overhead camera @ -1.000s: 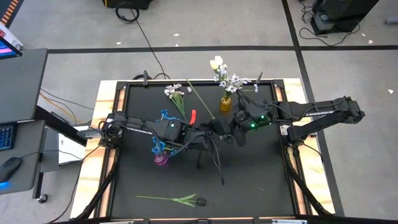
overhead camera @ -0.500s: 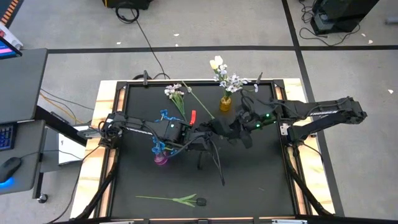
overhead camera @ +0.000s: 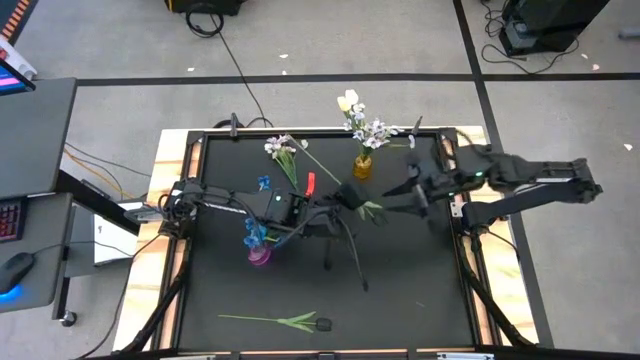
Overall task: Sort flowers into vase by color
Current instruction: Put the right black tulip into the violet vase
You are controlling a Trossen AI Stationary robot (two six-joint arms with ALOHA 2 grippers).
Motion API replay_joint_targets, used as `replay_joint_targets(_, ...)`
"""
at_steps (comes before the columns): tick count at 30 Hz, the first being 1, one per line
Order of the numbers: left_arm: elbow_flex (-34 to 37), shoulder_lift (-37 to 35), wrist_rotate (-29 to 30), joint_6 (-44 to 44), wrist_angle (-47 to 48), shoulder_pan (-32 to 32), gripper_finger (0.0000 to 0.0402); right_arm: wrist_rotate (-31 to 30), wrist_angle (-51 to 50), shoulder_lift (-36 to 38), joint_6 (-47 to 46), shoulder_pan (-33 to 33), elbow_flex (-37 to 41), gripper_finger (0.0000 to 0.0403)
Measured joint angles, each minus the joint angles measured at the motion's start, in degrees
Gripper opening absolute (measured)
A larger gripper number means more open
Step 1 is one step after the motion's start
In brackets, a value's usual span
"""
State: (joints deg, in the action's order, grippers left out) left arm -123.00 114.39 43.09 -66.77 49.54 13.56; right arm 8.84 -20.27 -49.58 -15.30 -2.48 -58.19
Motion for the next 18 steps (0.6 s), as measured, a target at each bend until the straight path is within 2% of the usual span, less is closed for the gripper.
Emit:
replay_joint_targets(4,0.0,0.0,-5.5,4.5,-3.5,-0.3,0.0034,-2.7,-0.4,3.7,2.9,0.0,0.0,0.0190)
replay_joint_targets(9,0.0,0.0,-16.2,11.2,-8.8,-1.0,0.0034,-5.3,-1.8,6.9,6.8,0.0,0.0,0.0190)
replay_joint_targets(18,0.0,-0.4,-33.1,22.4,-19.1,-3.2,0.0034,-10.3,-8.7,8.6,9.3,0.0,0.0,0.0189)
